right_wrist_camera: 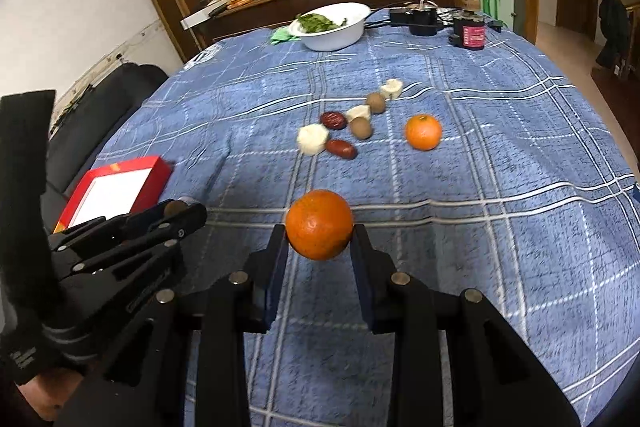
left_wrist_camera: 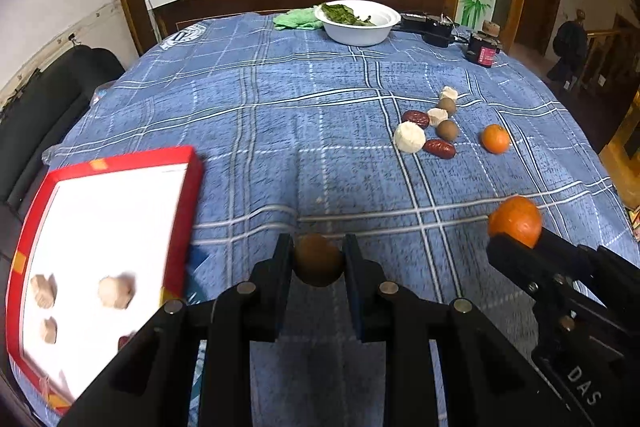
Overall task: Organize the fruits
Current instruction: 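Carry the brown ball and mandarin over the white tray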
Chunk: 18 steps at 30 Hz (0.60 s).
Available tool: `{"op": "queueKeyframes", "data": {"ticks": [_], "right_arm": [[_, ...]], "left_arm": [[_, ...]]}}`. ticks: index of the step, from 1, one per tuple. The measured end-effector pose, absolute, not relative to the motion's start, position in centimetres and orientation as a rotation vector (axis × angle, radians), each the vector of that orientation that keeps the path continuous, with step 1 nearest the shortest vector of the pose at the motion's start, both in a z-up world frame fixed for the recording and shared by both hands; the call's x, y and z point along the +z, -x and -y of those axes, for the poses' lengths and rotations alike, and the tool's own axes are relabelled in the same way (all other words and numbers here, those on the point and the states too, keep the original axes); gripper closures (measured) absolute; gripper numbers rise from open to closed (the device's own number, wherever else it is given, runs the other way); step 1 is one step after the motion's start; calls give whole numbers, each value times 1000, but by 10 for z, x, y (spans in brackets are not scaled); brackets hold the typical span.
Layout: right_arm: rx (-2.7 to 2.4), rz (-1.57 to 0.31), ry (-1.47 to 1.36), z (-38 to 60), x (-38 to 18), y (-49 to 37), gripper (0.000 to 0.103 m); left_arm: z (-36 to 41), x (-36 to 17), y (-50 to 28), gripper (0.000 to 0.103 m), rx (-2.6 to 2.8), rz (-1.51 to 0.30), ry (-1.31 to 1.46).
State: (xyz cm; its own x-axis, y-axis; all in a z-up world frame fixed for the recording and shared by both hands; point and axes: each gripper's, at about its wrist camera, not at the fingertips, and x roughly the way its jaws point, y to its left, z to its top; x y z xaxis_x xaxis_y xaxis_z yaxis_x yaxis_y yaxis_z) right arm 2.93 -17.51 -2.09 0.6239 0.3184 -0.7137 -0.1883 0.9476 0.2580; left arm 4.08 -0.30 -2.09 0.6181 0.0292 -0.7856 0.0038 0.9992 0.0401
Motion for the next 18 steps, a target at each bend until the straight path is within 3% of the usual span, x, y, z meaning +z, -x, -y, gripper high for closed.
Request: {"op": "queueKeyframes", "data": {"ticks": [18], "right_arm": [[411, -794, -94, 116, 5, 4, 69]], "left_arm": [[-52, 7, 5, 79, 117, -821, 46]]}}
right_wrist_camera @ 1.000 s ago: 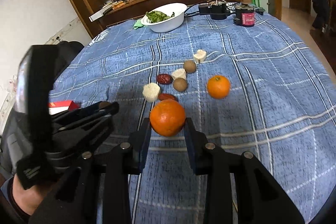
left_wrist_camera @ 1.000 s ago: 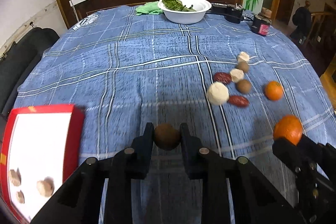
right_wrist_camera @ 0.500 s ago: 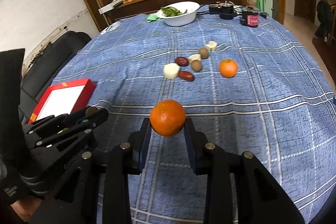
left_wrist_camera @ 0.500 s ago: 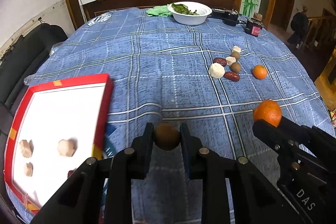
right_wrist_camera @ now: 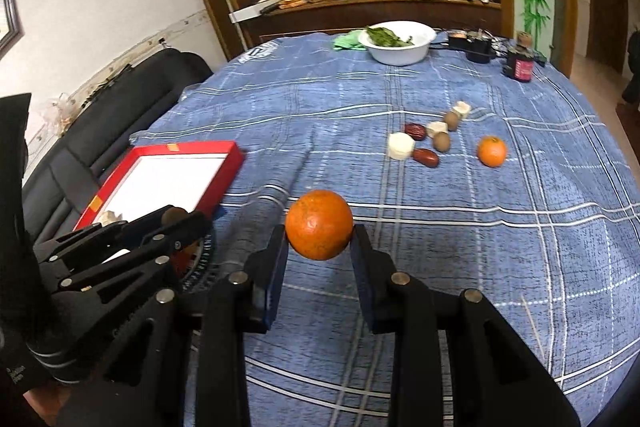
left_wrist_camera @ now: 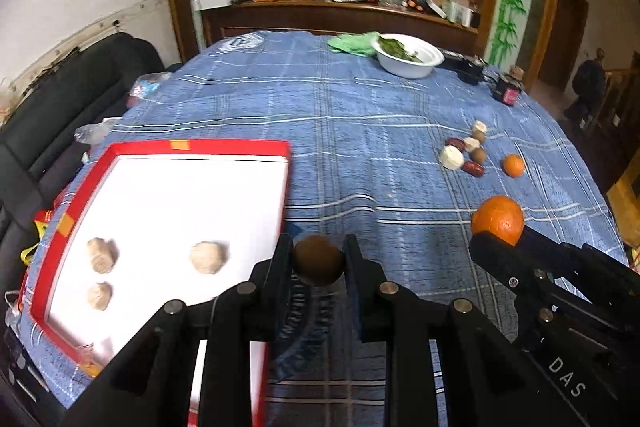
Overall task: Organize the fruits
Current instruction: 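Carry the brown ball and mandarin over the white tray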
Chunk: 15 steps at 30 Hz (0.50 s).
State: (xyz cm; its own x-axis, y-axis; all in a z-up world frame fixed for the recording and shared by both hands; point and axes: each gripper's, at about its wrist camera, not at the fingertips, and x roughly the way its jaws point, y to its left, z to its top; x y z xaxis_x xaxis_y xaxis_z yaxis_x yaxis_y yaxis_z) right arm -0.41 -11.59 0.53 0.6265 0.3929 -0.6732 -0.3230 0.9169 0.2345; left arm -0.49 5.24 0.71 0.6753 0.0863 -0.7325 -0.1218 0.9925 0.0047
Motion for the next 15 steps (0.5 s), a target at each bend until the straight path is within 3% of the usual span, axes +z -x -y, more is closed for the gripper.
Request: {"op": "queueKeyframes", "data": {"ticks": [15], "right_arm": [[533, -763, -26, 50, 22, 7, 69]], "left_arm": [[-117, 12, 19, 79, 236, -800, 128]]}}
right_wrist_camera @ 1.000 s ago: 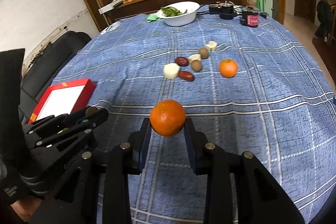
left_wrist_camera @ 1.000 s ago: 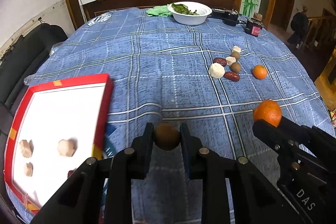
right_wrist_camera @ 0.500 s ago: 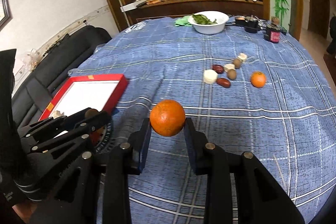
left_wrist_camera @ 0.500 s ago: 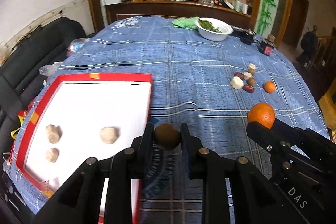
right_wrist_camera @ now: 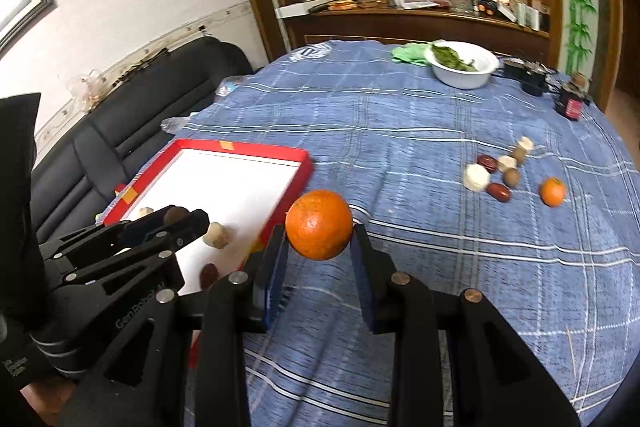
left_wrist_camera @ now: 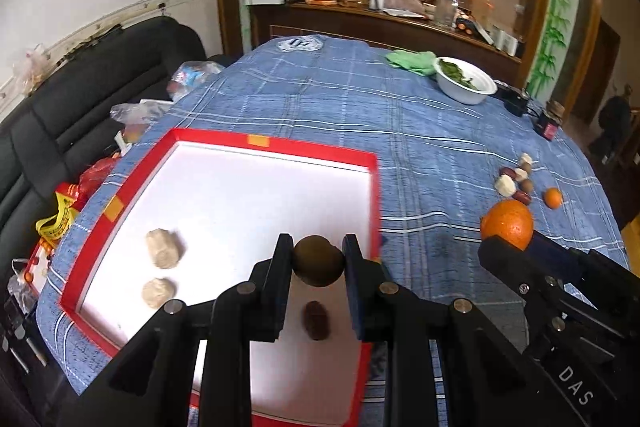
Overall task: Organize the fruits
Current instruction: 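Carry the brown ball and mandarin over the white tray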
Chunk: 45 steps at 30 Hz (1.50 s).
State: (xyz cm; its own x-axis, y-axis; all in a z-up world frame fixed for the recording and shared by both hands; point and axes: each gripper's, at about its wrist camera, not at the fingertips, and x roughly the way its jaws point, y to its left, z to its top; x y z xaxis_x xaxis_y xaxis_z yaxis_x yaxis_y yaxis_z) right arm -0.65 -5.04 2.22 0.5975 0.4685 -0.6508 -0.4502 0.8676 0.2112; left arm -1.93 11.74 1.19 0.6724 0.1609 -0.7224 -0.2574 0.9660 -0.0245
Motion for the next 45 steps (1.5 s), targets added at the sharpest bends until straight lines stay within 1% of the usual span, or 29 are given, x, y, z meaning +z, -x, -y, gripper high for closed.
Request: {"op": "queueKeyframes", "data": {"ticks": [15, 45], "right_arm": [[626, -774, 45, -2, 19, 7, 69], [654, -820, 103, -56, 1, -24, 69]], "left_arm": [[-171, -9, 24, 79, 356, -847, 177], [-189, -29, 22, 79, 381, -897, 201]]}}
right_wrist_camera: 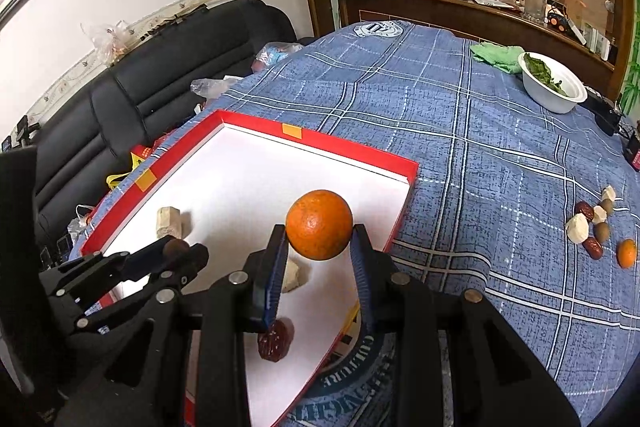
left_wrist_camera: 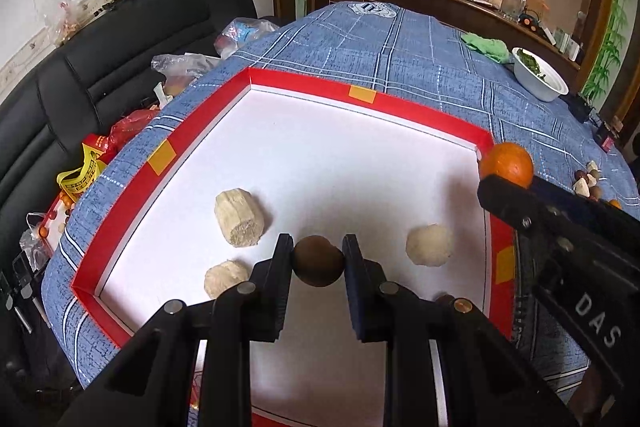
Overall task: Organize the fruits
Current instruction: 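Carry the brown ball and mandarin over the white tray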
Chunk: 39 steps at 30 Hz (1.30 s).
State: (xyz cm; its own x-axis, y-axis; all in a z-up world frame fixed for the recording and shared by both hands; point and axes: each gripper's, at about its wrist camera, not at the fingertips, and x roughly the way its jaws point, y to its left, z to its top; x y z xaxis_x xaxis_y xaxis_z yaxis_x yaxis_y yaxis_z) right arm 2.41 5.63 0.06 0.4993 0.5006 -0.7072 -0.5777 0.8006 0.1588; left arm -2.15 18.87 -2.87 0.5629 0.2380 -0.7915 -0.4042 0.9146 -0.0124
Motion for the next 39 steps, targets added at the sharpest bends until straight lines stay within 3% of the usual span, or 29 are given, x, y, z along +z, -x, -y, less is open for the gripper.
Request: {"op": "queueKeyframes", "data": {"ticks": [34, 39], "right_arm": [[704, -926, 147, -96, -32, -53, 67], [717, -940, 154, -96, -34, -52, 67]], "left_arm": [[-186, -38, 29, 79, 399, -931, 194], [-193, -40, 32, 73, 413, -946, 230]]}}
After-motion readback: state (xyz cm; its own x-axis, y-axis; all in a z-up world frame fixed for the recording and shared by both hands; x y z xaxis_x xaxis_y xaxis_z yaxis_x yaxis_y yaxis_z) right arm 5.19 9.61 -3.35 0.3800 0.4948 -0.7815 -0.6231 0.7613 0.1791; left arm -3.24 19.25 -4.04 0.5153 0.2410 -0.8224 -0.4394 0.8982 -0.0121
